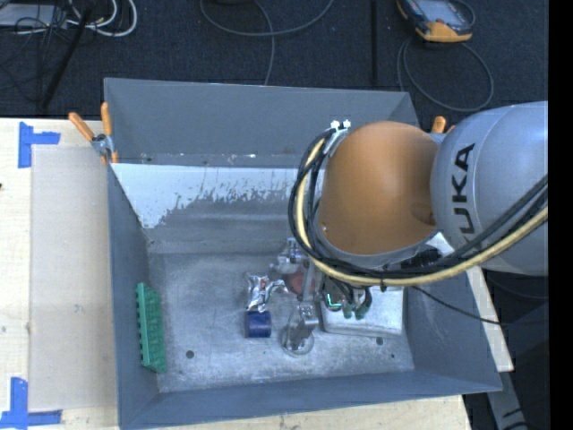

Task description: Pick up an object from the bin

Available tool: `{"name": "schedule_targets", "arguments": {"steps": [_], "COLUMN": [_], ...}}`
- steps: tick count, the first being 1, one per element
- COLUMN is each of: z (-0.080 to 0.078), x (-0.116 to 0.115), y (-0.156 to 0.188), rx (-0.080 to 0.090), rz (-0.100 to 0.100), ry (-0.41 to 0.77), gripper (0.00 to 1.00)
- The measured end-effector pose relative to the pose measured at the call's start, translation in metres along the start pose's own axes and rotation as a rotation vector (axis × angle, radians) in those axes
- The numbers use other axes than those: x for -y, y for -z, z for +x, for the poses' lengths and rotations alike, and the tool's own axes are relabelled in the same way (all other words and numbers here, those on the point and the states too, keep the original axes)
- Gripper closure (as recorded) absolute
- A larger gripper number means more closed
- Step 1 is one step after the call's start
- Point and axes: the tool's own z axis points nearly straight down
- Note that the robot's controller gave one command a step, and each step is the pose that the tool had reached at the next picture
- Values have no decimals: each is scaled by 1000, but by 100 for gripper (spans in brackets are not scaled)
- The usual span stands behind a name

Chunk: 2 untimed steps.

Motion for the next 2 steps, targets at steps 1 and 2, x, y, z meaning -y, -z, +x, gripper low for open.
{"name": "schedule_targets", "arguments": {"steps": [1, 2], "z": [-75, -80], "x": [9, 16], "y": [-110, -143], "rx": [6, -1], "rz": [0, -4], "ry": [121, 24], "gripper": [0, 0]}}
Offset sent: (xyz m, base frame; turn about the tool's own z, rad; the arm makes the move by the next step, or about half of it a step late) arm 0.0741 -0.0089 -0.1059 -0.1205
